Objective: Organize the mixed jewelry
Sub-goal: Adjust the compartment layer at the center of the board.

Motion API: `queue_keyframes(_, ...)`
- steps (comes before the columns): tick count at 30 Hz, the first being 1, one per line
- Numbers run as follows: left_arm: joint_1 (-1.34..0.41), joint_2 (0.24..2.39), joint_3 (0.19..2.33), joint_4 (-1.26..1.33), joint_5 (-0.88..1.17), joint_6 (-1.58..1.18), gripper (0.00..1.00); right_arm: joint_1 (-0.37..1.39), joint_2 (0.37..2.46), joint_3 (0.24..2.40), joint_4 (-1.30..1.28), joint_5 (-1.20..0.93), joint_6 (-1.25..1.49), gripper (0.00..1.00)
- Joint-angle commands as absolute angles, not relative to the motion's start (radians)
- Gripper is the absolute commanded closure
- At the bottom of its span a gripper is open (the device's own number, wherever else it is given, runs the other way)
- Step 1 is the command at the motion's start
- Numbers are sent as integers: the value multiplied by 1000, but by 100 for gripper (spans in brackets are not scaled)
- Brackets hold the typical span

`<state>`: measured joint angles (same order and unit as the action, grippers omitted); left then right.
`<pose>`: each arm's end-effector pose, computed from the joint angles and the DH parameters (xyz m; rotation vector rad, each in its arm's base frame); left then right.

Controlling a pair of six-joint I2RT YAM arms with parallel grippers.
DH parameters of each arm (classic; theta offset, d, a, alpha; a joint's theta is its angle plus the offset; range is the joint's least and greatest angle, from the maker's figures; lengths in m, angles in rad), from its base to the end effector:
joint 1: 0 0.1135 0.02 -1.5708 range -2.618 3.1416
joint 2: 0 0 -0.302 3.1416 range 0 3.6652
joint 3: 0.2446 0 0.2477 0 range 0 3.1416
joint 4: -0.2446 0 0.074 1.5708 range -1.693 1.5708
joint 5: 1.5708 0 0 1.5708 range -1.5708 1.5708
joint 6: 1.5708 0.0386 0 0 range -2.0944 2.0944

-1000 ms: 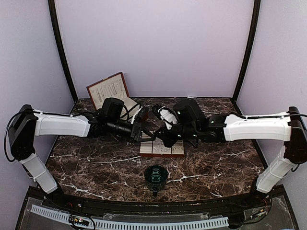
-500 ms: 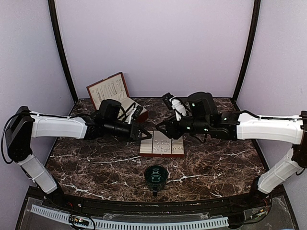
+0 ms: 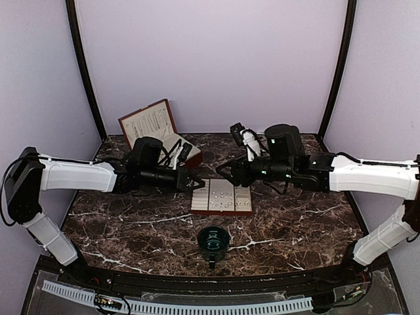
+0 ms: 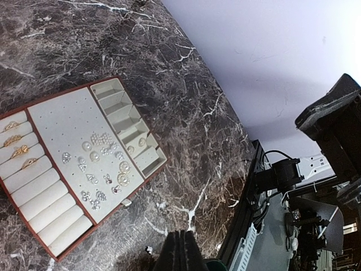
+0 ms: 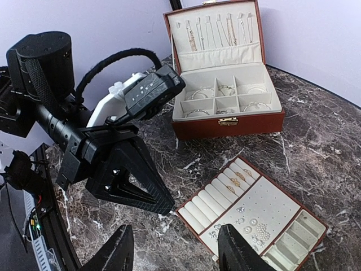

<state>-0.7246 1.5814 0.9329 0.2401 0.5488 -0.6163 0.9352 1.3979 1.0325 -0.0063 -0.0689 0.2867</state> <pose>0.2481 -0.2465 0.2757 0.5168 2.1396 -1.3608 0.1871 0.2581 0.3403 -0.6969 1.9223 0.8592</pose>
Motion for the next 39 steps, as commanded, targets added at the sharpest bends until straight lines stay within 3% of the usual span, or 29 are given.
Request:
queue_keyframes(1,-717,1518,889,272,507,-562,100,918,1366,1007,66,-86,347,48)
queue_keyframes(12,-713,1430,721,515,571,-316,100,817,1394,994,108,-272,520,43)
queue_keyframes(19,-712,1390,734,355,441,-213,99,799,1412,1008,-9,-177,548,42)
queue_keyframes(24,-711,1366,699,315,397,-294,87,797,1432,1020,-146,-43,551,43)
queue_keyframes(29,-712,1349,666,307,371,-432,76,797,1489,1049,-249,30,522,52)
queue_keyframes(39,-708,1398,665,306,344,-650,53,810,1572,1028,-250,-42,484,59)
